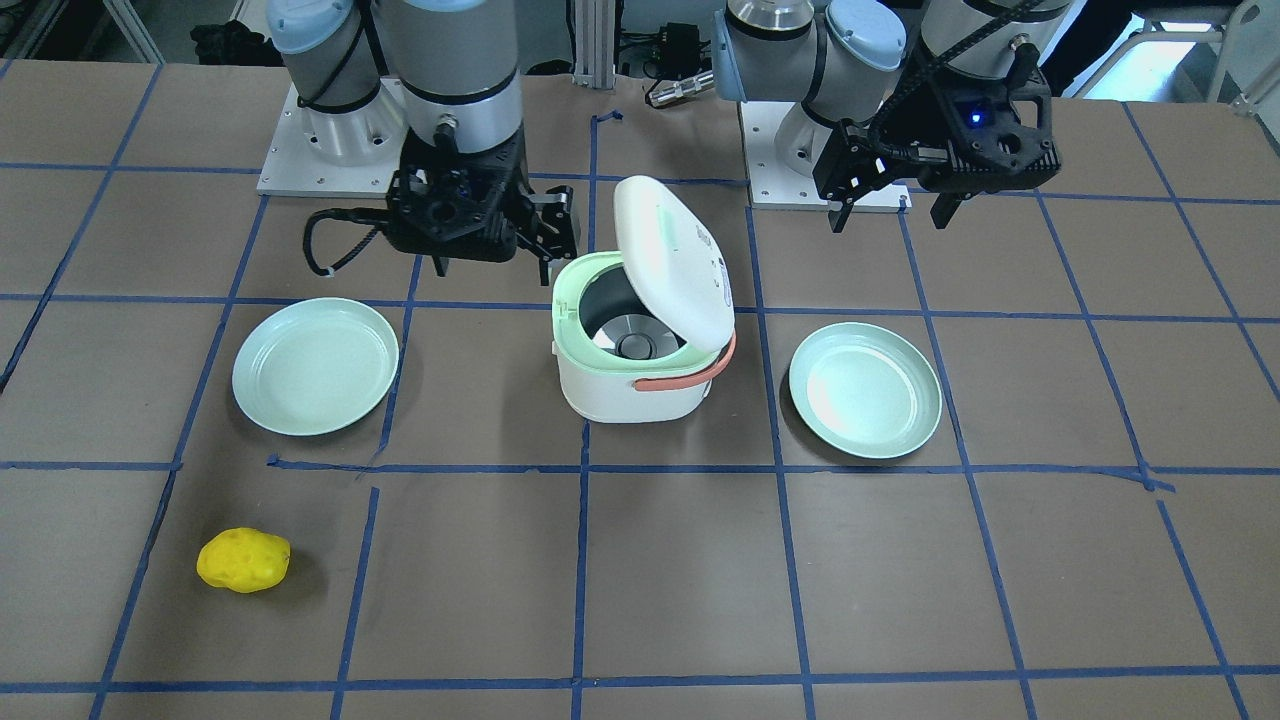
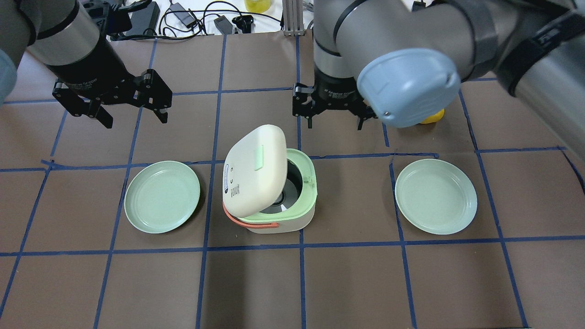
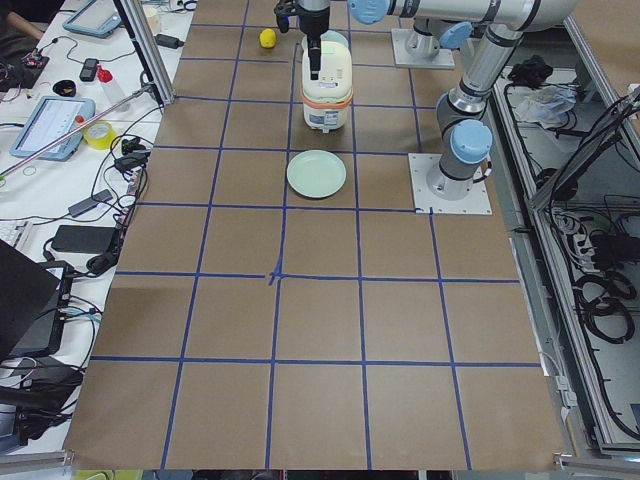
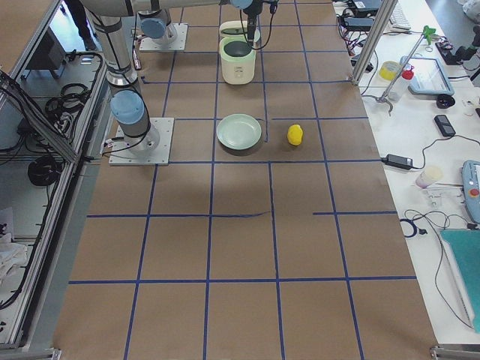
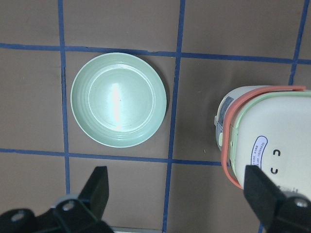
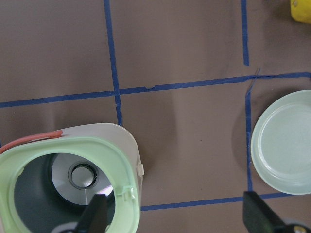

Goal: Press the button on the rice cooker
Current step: 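Lift the right gripper up away from the rice cooker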

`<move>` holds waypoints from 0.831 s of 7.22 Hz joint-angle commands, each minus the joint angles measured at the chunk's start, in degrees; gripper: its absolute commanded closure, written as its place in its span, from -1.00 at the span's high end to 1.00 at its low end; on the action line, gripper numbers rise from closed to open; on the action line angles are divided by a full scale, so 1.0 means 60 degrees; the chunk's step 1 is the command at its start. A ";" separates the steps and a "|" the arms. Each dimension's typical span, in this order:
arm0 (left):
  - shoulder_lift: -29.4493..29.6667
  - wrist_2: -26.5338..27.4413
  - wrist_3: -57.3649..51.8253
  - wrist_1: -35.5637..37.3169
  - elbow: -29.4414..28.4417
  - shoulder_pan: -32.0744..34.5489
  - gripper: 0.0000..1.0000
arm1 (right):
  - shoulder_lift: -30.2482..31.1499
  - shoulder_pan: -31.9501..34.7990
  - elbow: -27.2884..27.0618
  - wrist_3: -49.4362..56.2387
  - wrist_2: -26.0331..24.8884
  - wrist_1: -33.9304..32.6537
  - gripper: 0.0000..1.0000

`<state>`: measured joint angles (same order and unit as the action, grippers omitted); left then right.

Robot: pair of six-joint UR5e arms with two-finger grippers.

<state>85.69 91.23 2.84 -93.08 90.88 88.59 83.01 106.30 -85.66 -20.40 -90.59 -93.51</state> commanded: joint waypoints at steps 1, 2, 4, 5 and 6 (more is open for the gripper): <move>0.0000 0.0000 -0.0005 0.0000 0.0000 0.0000 1.00 | 0.0066 -0.0926 0.0725 0.2231 -0.0003 0.0875 1.00; 0.0000 0.0000 -0.0005 0.0000 0.0000 0.0000 1.00 | 0.0066 -0.1364 0.0930 0.2909 0.0011 0.0893 1.00; 0.0000 0.0000 0.0009 0.0000 0.0000 0.0000 1.00 | 0.0081 -0.1923 0.1166 0.3660 0.0069 0.0878 1.00; 0.0000 0.0000 -0.0005 0.0000 0.0000 0.0000 1.00 | 0.0081 -0.2056 0.1210 0.3721 0.0084 0.0864 1.00; 0.0000 0.0000 0.0009 0.0000 0.0000 0.0000 1.00 | 0.0081 -0.2202 0.1240 0.3722 0.0113 0.0806 1.00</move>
<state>85.69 91.23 2.85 -93.08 90.88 88.59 83.49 94.27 -78.56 1.41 -90.09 -88.39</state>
